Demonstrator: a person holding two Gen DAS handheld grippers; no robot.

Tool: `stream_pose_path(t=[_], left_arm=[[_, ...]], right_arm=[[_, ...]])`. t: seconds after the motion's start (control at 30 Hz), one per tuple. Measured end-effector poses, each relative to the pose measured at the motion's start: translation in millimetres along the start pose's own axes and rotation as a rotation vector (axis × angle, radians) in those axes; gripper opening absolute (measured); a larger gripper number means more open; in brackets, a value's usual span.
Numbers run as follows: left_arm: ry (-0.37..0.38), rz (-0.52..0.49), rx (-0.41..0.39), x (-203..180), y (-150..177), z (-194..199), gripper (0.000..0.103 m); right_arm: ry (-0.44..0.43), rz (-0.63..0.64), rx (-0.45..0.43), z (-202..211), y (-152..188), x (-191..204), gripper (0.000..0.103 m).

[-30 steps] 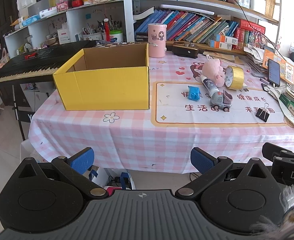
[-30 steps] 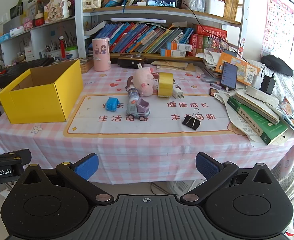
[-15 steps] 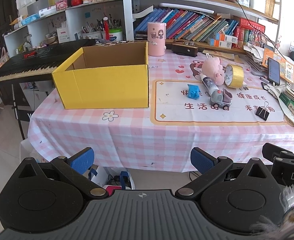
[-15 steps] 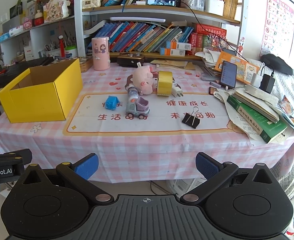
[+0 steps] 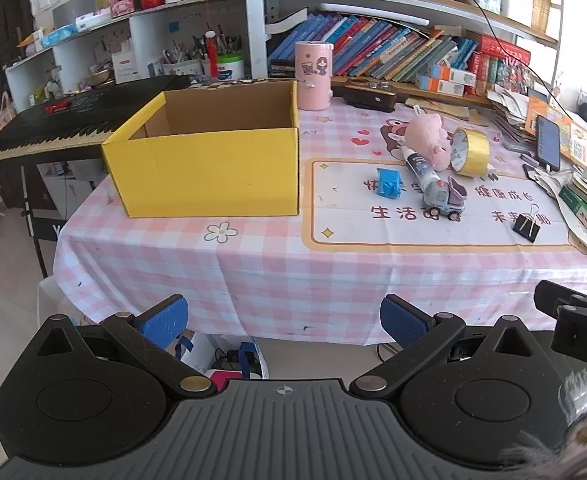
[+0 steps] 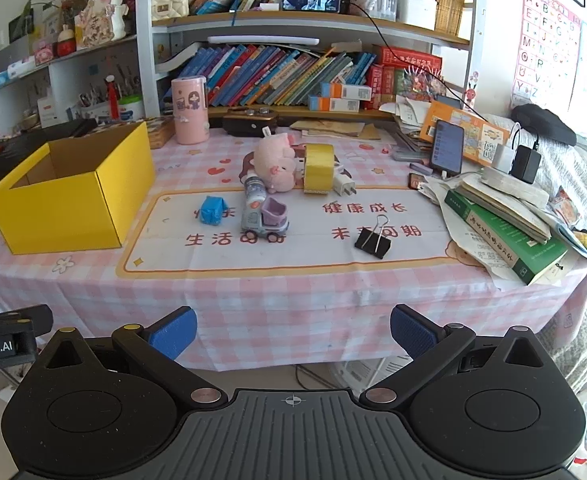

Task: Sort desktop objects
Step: 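Move both tools toward the objects on the tablecloth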

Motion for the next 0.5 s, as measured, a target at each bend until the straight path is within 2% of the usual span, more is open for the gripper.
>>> stream_pose_path(t=[0.5], left_arm=[[0.025, -0.030, 0.012, -9.3, 0.5, -9.7, 0.103]], right_arm=[[0.025, -0.010, 0.008, -5.2, 4.5, -1.8, 0.103]])
Point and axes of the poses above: each gripper's, at about its wrist camera, not at the fingertips, and z roughly against the way its jaws point, x to its left, y to its underside, the point moved 9 cm from there along -z, roughly the way its jaws point, and after that the axes turned 3 degrees about x, right-handed, at the moved point
